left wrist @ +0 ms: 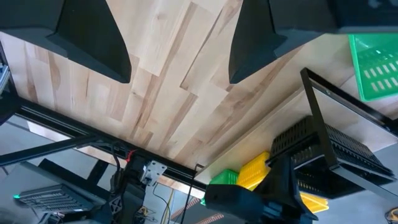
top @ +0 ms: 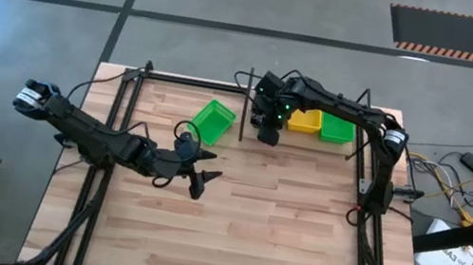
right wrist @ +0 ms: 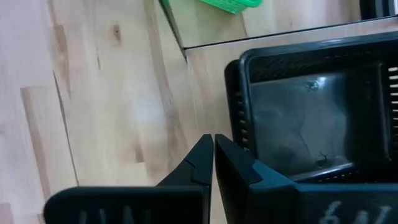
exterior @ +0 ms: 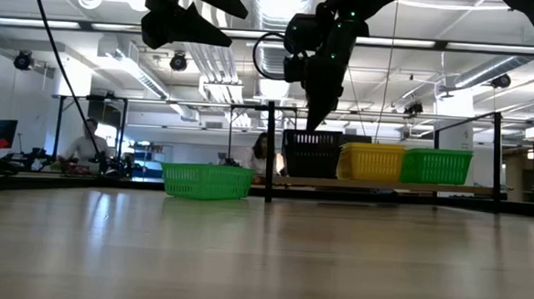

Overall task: Stack baskets on shelf by color
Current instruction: Stack the black bin on top of the black bins on the shelf, then stack the green bin on top of the green bins on the shelf

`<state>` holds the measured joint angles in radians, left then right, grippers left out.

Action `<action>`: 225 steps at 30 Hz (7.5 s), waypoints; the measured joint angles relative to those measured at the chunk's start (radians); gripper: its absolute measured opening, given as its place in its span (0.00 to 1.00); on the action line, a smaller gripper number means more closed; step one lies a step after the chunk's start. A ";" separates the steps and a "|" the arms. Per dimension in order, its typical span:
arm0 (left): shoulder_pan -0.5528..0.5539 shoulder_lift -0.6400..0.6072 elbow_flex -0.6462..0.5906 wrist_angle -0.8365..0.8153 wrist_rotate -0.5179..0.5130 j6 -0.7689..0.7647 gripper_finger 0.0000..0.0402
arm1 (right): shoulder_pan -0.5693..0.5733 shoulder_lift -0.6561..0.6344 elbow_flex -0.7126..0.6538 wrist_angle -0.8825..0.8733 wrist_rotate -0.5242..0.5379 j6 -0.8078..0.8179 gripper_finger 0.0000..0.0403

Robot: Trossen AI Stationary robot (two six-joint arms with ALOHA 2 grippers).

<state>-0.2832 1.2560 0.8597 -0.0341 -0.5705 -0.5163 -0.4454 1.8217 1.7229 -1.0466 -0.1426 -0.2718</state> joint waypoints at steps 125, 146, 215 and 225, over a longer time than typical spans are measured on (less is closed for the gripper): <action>0.790 0.535 0.196 -0.192 0.355 0.968 0.33 | 0.906 -0.735 -0.593 0.305 0.618 1.345 0.02; 0.388 0.135 0.164 -0.687 0.703 0.963 0.00 | 0.905 -0.643 -0.363 0.146 0.695 1.265 0.02; 0.114 0.439 0.623 -0.444 0.352 0.692 0.55 | 0.150 -0.366 -0.419 -0.165 0.040 0.342 0.02; 0.114 0.396 0.571 -0.587 0.277 0.324 0.56 | -0.181 -0.525 -0.400 -0.223 0.070 -0.262 0.02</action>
<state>-0.1696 1.6522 1.4302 -0.6207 -0.2933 -0.1928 -0.6259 1.2967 1.3232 -1.2696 -0.0724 -0.5342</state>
